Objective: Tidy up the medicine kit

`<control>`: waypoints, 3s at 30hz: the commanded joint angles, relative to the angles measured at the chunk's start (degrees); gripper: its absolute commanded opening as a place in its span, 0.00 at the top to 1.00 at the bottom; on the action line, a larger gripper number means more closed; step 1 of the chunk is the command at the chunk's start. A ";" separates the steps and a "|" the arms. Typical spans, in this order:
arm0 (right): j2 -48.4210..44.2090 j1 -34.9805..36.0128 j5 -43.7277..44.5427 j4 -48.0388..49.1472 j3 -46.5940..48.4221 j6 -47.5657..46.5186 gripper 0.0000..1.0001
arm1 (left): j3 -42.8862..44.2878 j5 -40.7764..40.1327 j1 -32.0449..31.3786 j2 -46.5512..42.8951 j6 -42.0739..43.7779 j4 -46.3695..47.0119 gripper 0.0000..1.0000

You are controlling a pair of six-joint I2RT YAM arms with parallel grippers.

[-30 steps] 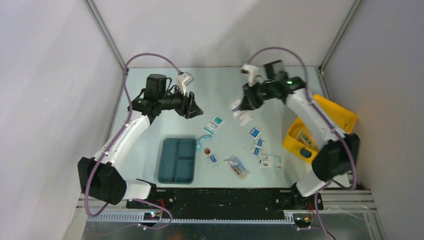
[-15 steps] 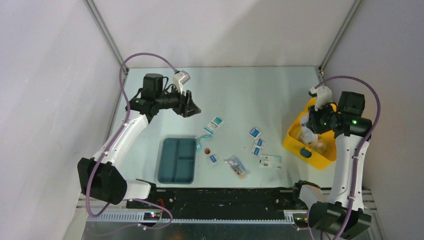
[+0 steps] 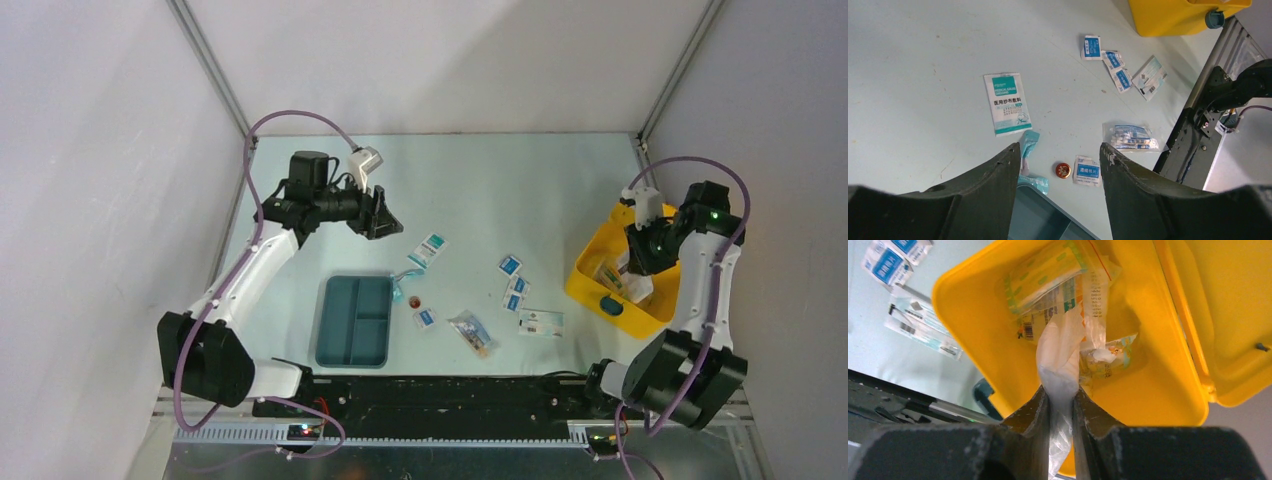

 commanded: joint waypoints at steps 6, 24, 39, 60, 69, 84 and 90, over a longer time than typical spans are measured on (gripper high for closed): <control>8.55 -0.32 3.97 3.37 0.11 -8.09 0.75 | -0.50 -0.30 0.58 -1.77 1.87 0.43 0.36; 15.85 -0.41 5.76 3.88 -0.51 -13.15 0.69 | -1.67 -1.76 0.54 -2.08 2.81 0.41 0.36; 15.64 -0.06 7.69 8.34 -0.54 -10.25 0.57 | -1.61 -2.92 0.57 -1.72 2.85 0.39 0.35; -2.09 5.72 17.33 18.27 -5.24 -4.27 0.46 | -2.08 -4.18 0.57 -3.53 2.49 0.39 0.34; -13.27 17.69 -4.90 19.79 -2.37 27.65 0.01 | -1.90 -21.81 0.65 -5.47 1.61 -1.52 0.33; 10.06 61.96 3.87 22.65 -6.30 36.86 0.18 | -3.42 -35.82 1.57 -8.33 2.55 -6.87 0.26; 14.56 75.36 7.79 26.66 -10.15 38.72 0.23 | -4.02 -35.79 2.72 -9.42 2.19 -7.06 0.26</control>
